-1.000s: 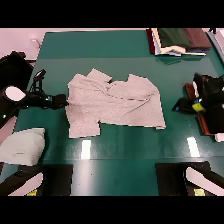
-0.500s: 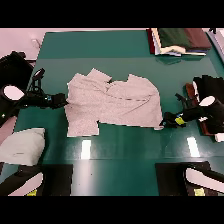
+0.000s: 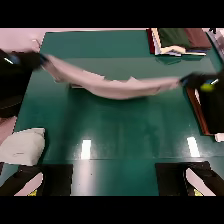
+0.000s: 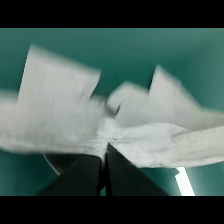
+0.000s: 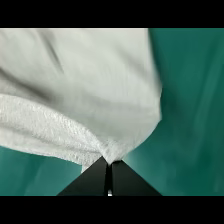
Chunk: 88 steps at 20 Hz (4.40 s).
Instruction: Fold the shirts.
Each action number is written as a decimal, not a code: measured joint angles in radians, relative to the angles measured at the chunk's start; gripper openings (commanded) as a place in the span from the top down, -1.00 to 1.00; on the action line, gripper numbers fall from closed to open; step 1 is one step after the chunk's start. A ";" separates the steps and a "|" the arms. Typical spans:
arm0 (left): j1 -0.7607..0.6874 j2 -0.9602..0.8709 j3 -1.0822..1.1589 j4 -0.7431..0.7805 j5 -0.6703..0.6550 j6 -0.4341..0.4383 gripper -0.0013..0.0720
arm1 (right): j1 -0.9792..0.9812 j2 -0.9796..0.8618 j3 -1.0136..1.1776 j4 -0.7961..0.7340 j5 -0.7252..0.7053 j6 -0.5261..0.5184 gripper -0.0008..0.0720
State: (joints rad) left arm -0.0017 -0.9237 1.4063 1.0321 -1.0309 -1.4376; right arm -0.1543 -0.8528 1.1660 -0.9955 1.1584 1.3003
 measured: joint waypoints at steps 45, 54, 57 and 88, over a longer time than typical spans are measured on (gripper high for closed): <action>0.000 -0.644 -0.027 0.064 -0.121 0.082 -0.47 | 0.085 -0.774 0.373 -0.382 0.235 0.090 -0.17; 0.008 -0.466 -0.177 0.159 -0.211 -0.011 -0.50 | 0.062 -0.535 0.227 -0.382 0.262 0.097 -0.14; 0.009 -0.305 -0.394 0.187 -0.212 -0.059 -0.51 | 0.067 -0.399 0.118 -0.385 0.222 0.097 -0.14; 0.009 0.009 -0.862 -0.114 -0.006 0.049 0.90 | -0.385 -0.107 -0.481 -0.301 0.277 0.072 -0.38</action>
State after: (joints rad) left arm 0.0071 -0.9146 0.5446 0.9176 -1.0370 -1.3888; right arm -0.5396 -0.9596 0.6849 -1.2964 1.4357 1.3724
